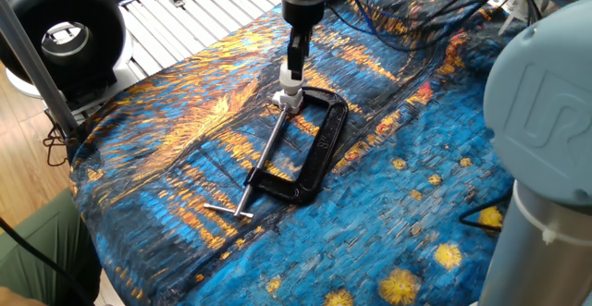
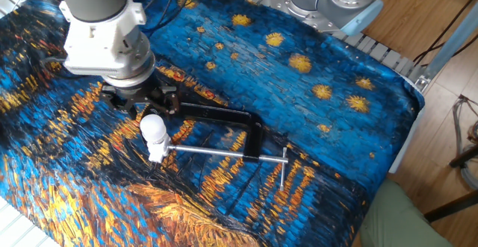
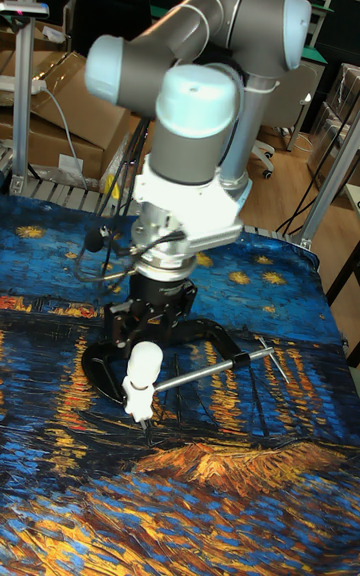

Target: Install the light bulb by rotating it

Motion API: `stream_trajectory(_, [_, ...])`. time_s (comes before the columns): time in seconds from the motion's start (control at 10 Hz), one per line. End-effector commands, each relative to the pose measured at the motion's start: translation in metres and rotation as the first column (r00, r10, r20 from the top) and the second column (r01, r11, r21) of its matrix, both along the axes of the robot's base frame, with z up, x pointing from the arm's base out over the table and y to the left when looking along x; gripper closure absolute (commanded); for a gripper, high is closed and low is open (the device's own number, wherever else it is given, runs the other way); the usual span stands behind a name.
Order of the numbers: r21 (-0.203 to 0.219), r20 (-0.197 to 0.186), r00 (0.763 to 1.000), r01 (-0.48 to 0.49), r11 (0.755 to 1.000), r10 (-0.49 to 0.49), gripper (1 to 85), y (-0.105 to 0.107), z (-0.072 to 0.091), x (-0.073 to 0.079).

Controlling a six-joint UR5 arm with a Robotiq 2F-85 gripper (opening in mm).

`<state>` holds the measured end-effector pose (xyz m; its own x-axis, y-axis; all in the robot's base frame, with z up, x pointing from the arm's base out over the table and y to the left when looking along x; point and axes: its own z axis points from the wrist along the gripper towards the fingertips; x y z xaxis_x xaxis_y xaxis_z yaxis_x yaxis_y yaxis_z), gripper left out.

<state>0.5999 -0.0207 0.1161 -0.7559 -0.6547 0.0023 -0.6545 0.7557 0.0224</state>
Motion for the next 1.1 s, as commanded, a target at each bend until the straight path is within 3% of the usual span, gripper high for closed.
stream_trajectory(0.0, [-0.046,0.013,0.977,-0.213,0.976,0.214,19.7,0.007,0.016,0.002])
stream_trajectory(0.3, [-0.082,0.057,0.934,-0.347,0.934,0.352,20.3,0.006,0.014,0.015])
stream_trajectory(0.7, [-0.076,0.068,0.896,-0.434,0.898,0.439,20.7,0.014,0.008,0.016])
stream_trajectory(1.0, [-0.08,0.077,0.875,-0.473,0.878,0.478,21.0,0.011,-0.005,0.011])
